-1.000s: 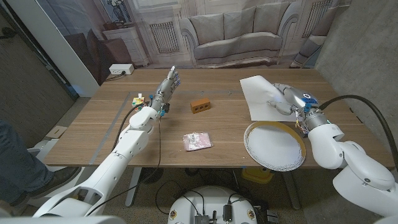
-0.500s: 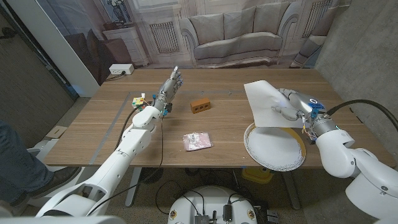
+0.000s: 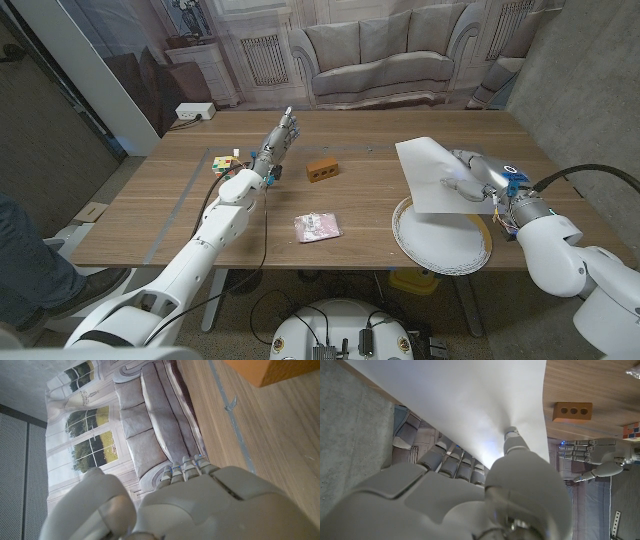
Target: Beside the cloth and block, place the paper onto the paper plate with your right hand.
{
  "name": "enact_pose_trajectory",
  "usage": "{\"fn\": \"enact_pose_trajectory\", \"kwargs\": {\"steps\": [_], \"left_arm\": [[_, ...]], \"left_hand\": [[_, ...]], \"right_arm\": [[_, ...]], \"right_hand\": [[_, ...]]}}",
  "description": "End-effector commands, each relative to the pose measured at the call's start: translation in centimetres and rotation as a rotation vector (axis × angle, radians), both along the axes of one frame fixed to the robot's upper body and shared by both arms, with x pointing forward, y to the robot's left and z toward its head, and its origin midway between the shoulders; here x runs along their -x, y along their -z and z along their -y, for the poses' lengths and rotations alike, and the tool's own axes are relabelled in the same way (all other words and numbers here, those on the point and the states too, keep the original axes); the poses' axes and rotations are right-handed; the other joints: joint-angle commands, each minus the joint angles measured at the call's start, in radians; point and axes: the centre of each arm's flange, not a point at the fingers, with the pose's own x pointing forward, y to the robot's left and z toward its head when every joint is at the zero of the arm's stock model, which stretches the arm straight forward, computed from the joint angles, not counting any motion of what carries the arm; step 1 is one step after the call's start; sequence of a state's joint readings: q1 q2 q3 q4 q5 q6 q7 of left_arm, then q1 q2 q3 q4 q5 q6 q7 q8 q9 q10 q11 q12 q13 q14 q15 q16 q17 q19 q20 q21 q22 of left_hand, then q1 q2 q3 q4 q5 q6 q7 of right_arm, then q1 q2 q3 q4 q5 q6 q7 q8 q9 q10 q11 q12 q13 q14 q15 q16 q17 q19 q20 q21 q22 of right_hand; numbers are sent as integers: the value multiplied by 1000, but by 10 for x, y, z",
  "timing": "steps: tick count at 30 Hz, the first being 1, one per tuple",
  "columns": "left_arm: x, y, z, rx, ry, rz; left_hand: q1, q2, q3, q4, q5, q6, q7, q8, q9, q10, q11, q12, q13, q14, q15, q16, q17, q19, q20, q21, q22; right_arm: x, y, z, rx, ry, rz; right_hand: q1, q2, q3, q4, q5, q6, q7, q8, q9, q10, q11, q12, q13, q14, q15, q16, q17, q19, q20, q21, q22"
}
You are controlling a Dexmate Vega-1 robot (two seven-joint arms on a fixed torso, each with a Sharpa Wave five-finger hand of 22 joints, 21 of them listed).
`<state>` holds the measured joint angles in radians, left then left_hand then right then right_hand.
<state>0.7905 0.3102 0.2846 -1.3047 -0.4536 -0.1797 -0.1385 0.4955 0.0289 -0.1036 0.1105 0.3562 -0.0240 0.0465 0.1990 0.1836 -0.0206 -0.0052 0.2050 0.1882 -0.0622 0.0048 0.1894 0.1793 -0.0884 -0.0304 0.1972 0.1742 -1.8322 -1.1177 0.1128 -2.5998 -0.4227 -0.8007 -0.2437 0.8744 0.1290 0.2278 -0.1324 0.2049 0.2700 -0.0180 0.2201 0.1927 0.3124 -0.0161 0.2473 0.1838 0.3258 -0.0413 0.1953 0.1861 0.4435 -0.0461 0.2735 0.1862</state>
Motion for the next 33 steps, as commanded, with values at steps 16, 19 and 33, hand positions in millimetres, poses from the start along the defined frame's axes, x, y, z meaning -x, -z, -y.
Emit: {"fn": "enact_pose_trajectory", "kwargs": {"steps": [16,19,33], "left_arm": [[-18,-8,16,-17,32,-9],[-19,-7,16,-16,34,-13],[-22,-6,20,-23,47,-20]], "left_hand": [[6,8,-13,2,8,8,1,-1,5,-5,-2,-2,3,-9,4,-1,5,-7,-2,1,5],[6,8,-14,2,8,8,1,-1,5,-4,-1,-2,3,-9,4,-1,5,-7,-2,1,5],[7,10,-18,2,8,8,1,-1,5,-4,-2,-1,3,-9,4,-1,5,-7,-3,1,5]], "right_arm": [[22,9,-1,-18,23,-81],[20,15,4,-42,37,-111],[31,21,7,-33,88,-181]], "right_hand": [[6,4,3,5,-1,8,-2,-7,4,13,-2,-7,3,7,-53,-3,3,9,-33,-3,2],[6,4,3,5,-1,8,-2,-7,4,14,-1,-7,3,7,-53,-3,4,9,-33,-3,2],[3,4,2,7,-2,12,-2,-8,4,15,0,-9,3,7,-52,-3,4,9,-32,-6,2]]}}
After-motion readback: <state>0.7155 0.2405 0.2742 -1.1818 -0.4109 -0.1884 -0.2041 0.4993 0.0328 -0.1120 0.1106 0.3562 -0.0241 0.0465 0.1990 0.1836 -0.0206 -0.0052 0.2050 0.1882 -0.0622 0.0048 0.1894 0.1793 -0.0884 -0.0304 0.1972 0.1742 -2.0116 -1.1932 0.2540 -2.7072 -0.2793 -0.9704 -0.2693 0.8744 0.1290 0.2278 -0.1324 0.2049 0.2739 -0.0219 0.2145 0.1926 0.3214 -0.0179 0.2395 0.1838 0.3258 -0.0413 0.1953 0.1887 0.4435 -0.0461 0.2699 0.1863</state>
